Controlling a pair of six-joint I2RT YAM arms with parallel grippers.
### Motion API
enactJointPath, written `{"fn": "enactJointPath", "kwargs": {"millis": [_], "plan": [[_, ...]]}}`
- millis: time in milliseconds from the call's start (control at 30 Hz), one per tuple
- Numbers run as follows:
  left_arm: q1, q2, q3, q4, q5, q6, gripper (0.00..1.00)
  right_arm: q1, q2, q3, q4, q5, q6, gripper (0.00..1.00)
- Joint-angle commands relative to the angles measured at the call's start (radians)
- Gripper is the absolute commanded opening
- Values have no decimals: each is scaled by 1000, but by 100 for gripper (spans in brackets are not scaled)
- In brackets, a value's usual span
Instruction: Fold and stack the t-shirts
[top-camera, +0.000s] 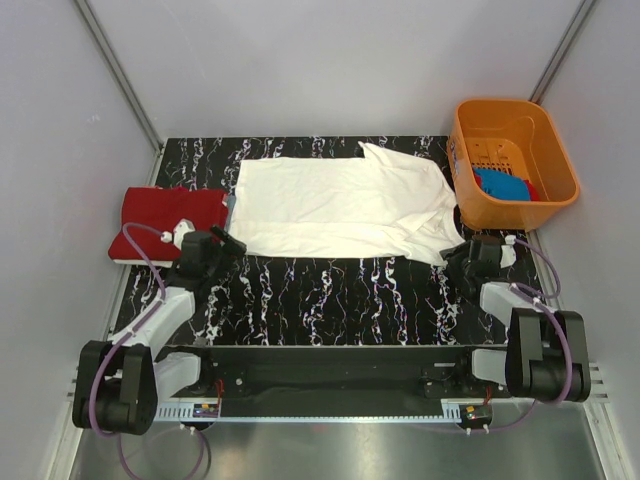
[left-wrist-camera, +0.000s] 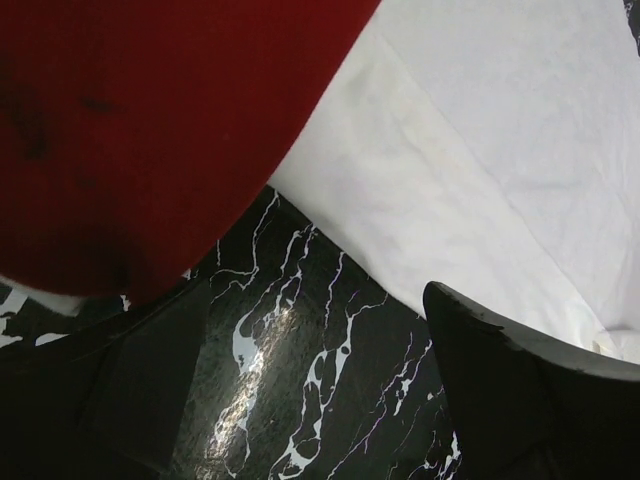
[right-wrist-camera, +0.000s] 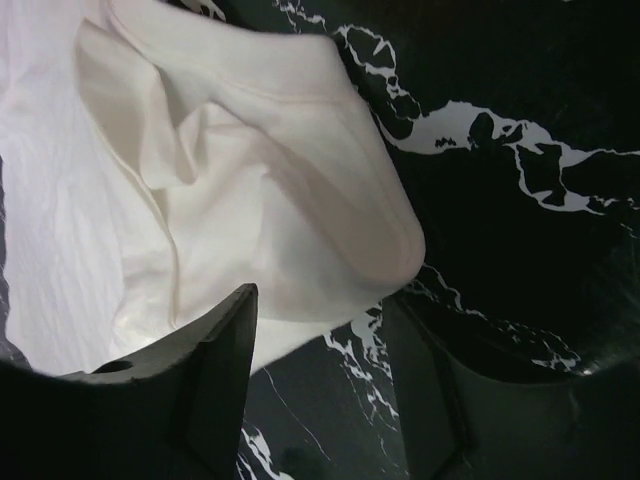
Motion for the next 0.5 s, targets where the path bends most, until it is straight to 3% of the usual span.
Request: {"fn": "enactJointPath", "kwargs": {"millis": [0,100,133,267,467], "plan": [[3,-33,-38,90,-39,-69,92,5,74,14,101,109,101,61],[3,-22,-29,80,-56,-86,91,3,123,12,141,164,123,50],[3,-12,-27,75,-58,-85,88,2,118,20,129,173,120,31],[3,13,-35,102,-62,-95,76,3,50,51,31,267,110,1],[2,66,-47,150,-43,-109,58,2,-76,28,-35,331,72,0]]}}
